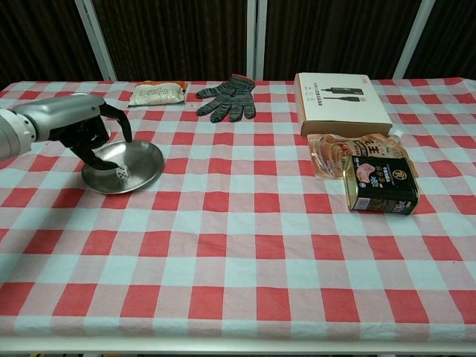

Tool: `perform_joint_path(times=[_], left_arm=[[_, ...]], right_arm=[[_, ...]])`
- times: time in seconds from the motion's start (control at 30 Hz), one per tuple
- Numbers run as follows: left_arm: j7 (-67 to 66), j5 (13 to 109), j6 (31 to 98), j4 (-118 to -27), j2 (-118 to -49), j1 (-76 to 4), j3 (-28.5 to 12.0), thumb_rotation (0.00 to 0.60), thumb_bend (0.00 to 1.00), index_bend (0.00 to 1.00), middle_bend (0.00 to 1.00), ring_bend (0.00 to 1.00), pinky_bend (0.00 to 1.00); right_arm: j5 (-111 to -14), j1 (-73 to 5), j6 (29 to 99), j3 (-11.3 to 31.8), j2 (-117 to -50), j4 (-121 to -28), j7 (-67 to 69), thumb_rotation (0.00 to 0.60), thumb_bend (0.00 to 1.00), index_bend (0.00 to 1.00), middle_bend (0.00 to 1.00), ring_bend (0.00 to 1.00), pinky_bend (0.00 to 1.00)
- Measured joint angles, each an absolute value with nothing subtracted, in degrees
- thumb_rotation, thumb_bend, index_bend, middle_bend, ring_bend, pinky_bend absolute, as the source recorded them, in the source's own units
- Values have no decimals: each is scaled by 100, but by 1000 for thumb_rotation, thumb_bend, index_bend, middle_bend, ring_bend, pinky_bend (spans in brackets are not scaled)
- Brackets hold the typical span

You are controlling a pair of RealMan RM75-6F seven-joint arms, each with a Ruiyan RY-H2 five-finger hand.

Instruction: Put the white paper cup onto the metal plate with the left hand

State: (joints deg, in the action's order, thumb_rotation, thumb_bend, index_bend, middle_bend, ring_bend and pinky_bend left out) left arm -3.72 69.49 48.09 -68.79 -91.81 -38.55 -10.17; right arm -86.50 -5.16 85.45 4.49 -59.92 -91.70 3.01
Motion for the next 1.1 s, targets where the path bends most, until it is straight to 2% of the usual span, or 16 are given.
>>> perform_joint_path(times=[0.1, 0.17, 0.23, 0.33, 0.37, 0.4, 0.43, 0.5, 0.57, 0.77, 0.97, 1.1], left_arm=[[-361, 6942, 5128, -7148, -8939, -3704, -1049, 600, 162, 343, 749, 755, 918], [-252, 6902, 5387, -7264, -8810, -3564, -1112, 600, 157, 344, 696, 674, 866], [-67, 6841, 5602, -7281, -8757, -3454, -1195, 600, 155, 346, 620, 572, 762], [357, 6633, 5769, -7153, -8740, -3296, -1371, 600, 149, 339, 431, 370, 595], [549, 6513, 5774, -7061, -8748, -3254, -1454, 600, 145, 327, 355, 292, 501], [700, 6413, 5754, -6986, -8758, -3232, -1518, 600, 144, 320, 326, 263, 457], [856, 6312, 5711, -6908, -8771, -3218, -1582, 600, 138, 296, 266, 202, 363], [1215, 6100, 5497, -6733, -8805, -3213, -1718, 600, 130, 262, 200, 141, 282], [1578, 5926, 5193, -6522, -8862, -3242, -1855, 600, 125, 247, 170, 117, 247], [2522, 5622, 4096, -5594, -9171, -3524, -2175, 600, 125, 246, 168, 116, 210], [2922, 5655, 3370, -4707, -9552, -3929, -2255, 600, 125, 247, 168, 116, 203], [3101, 5872, 3159, -4421, -9763, -4083, -2206, 600, 125, 253, 168, 116, 200]], right_arm=[[-8658, -521, 8562, 466, -5990, -9156, 314, 600, 100, 0, 79, 0, 0], [-8673, -525, 8576, 474, -5987, -9153, 318, 600, 100, 0, 79, 0, 0], [-8684, -525, 8585, 475, -5991, -9140, 327, 600, 101, 0, 79, 0, 0], [-8684, -520, 8588, 472, -5997, -9118, 355, 600, 101, 0, 79, 0, 0], [-8684, -518, 8592, 472, -6000, -9108, 362, 600, 101, 0, 79, 0, 0], [-8683, -515, 8595, 472, -6004, -9098, 361, 600, 101, 0, 79, 0, 0], [-8680, -512, 8599, 473, -6006, -9095, 353, 600, 102, 0, 79, 0, 0], [-8681, -507, 8612, 474, -6007, -9097, 349, 600, 103, 0, 79, 0, 0], [-8686, -498, 8623, 472, -6002, -9103, 348, 600, 103, 0, 79, 0, 0], [-8668, -461, 8664, 468, -5976, -9149, 296, 600, 105, 0, 79, 0, 0], [-8641, -451, 8657, 473, -5954, -9241, 214, 600, 105, 0, 79, 0, 0], [-8604, -452, 8631, 479, -5944, -9281, 167, 600, 105, 0, 79, 0, 0]])
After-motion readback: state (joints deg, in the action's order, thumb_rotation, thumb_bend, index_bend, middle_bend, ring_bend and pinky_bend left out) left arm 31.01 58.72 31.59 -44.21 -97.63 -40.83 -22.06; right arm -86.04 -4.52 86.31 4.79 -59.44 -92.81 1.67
